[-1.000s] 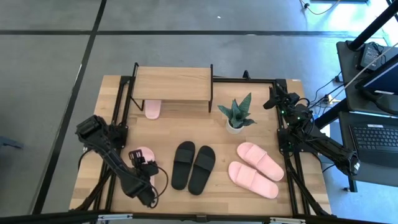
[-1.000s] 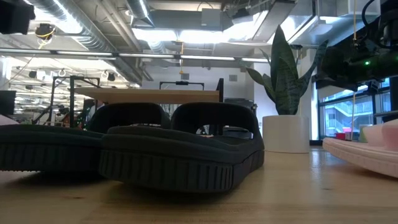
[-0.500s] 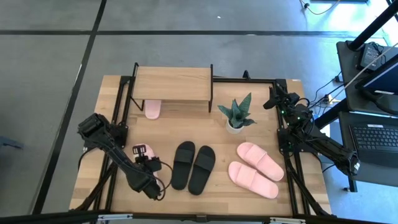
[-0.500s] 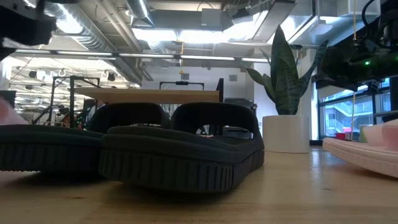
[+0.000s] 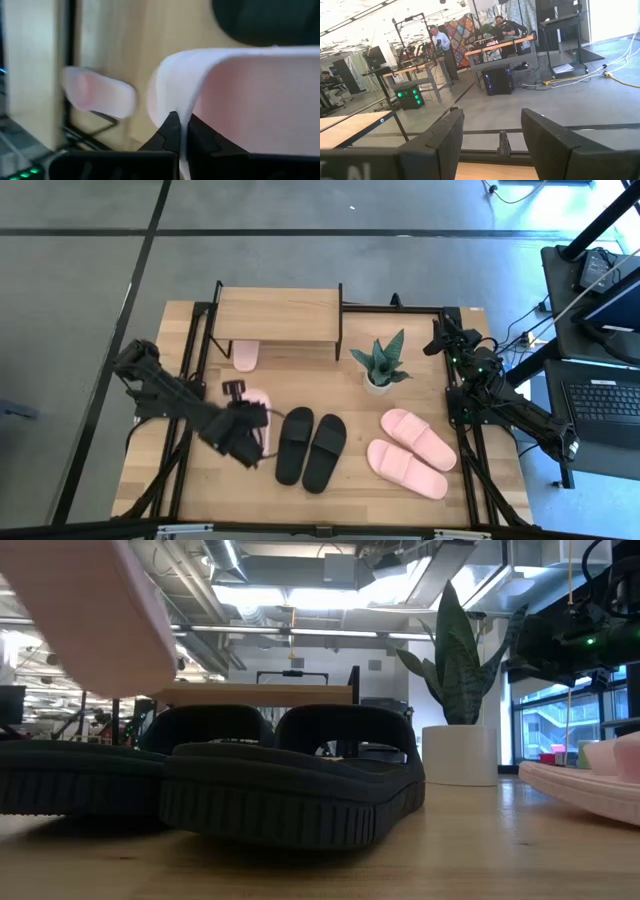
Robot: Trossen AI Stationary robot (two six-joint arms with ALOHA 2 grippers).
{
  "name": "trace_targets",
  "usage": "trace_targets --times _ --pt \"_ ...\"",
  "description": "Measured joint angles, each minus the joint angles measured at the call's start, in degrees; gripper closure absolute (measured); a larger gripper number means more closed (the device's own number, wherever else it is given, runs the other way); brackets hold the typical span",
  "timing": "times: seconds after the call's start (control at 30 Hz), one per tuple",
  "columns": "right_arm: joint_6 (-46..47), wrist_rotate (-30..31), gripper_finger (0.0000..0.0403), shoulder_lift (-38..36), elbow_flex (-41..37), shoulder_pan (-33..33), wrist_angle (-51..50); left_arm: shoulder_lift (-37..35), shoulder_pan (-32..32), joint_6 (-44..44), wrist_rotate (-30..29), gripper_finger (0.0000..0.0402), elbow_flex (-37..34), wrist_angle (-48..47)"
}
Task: Pick and place slides into the shelf
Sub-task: Put the pink slipper under the shelf
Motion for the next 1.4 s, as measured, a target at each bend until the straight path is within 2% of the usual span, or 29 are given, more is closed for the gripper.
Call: trace_targets --times 0.17,0.3,0.5,0.73,0.97,1.23,1.4 --pt "-0.16 0.02 0.0203 -0.02 0.01 -0.01 0.02 0.36 8.69 14.63 -2.27 0.04 -0.04 2.11" --pt "-2.65 0.01 0.0203 0.0 0.0 -0.01 0.02 1.23 15.52 23.6 -5.26 0.04 -0.95 9.02" --pt "-4.47 0.02 0.0203 0.0 -0.01 -0.01 0.02 1.16 22.42 31.29 -6.1 0.0401 -6.0 19.53" --pt "-4.63 0.02 0.0203 0.0 0.0 -0.01 0.02 1.19 25.92 35.94 -9.89 0.0401 -15.08 29.25" --pt "-4.63 0.02 0.0203 0.0 -0.01 0.0 0.02 1.19 28.34 36.3 -11.98 0.0401 -23.09 39.66" --pt "-4.49 0.02 0.0203 0.0 -0.01 -0.01 0.02 1.19 29.43 43.25 -11.66 0.0401 -29.33 50.25" --pt "-4.46 0.02 0.0203 0.0 0.01 -0.01 0.02 1.19 29.64 44.98 -11.86 0.0401 -30.46 51.55"
